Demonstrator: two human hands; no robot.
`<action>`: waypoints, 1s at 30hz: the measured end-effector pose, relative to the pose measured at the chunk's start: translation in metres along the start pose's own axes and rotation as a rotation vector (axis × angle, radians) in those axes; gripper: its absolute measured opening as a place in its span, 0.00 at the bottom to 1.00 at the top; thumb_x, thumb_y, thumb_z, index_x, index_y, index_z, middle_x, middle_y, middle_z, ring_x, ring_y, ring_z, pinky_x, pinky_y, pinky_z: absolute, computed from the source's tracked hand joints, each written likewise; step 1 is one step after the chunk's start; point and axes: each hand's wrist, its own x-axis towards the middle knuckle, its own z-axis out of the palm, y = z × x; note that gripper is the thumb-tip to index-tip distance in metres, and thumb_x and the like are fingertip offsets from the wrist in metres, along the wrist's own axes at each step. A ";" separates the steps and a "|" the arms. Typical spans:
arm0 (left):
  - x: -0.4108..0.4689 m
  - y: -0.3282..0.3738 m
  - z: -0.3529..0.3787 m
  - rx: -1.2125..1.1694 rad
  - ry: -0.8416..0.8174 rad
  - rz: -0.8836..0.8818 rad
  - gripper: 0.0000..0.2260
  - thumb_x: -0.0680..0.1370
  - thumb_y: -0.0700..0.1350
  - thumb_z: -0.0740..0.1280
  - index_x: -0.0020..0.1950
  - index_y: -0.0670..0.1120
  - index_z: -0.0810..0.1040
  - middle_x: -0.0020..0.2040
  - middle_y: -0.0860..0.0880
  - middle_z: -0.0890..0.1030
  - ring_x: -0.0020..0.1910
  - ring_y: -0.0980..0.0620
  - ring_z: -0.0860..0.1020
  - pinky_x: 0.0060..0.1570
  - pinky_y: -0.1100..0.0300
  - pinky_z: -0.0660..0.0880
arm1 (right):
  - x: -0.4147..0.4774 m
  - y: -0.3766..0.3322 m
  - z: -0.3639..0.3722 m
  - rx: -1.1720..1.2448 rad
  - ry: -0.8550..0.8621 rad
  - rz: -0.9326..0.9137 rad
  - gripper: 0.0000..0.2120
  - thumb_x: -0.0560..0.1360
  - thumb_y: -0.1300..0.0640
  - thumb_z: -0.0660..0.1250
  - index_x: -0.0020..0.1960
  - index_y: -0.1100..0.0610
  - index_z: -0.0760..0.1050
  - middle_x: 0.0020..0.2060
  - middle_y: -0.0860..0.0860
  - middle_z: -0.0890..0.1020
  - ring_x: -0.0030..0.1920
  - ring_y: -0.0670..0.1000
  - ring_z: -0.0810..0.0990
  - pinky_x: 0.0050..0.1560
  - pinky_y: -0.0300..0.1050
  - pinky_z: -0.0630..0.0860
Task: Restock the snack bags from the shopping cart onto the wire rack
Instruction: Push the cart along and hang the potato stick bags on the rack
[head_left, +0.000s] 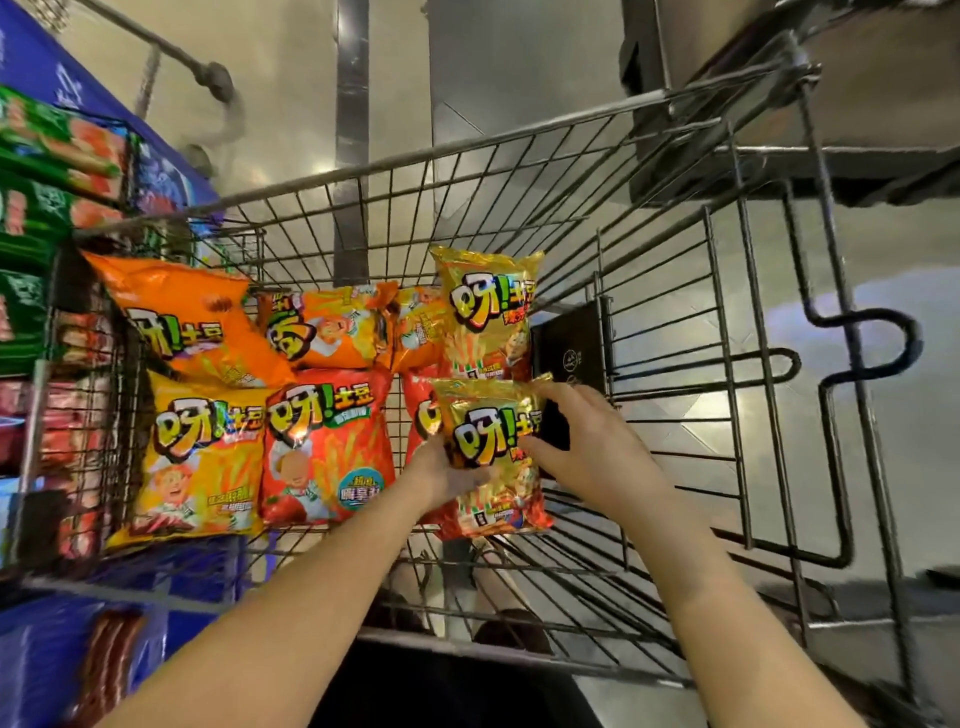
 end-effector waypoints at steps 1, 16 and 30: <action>0.002 -0.002 0.001 -0.020 0.022 0.024 0.37 0.73 0.48 0.80 0.76 0.42 0.68 0.71 0.43 0.77 0.69 0.44 0.77 0.68 0.54 0.74 | 0.002 0.001 0.002 0.000 -0.005 0.006 0.30 0.77 0.44 0.71 0.76 0.45 0.66 0.70 0.49 0.71 0.69 0.52 0.73 0.63 0.52 0.75; -0.012 -0.015 -0.012 -0.210 -0.048 0.053 0.33 0.70 0.57 0.79 0.71 0.48 0.75 0.66 0.51 0.80 0.64 0.52 0.76 0.63 0.58 0.71 | 0.009 0.001 0.000 0.089 -0.002 0.057 0.30 0.78 0.45 0.71 0.77 0.47 0.65 0.72 0.49 0.71 0.69 0.50 0.73 0.62 0.48 0.75; -0.022 -0.042 -0.100 -0.313 0.090 0.033 0.56 0.53 0.80 0.75 0.76 0.54 0.71 0.70 0.51 0.78 0.68 0.46 0.76 0.72 0.46 0.70 | 0.058 -0.015 0.009 0.180 0.004 0.143 0.27 0.78 0.45 0.70 0.75 0.48 0.67 0.66 0.50 0.74 0.65 0.50 0.75 0.60 0.45 0.72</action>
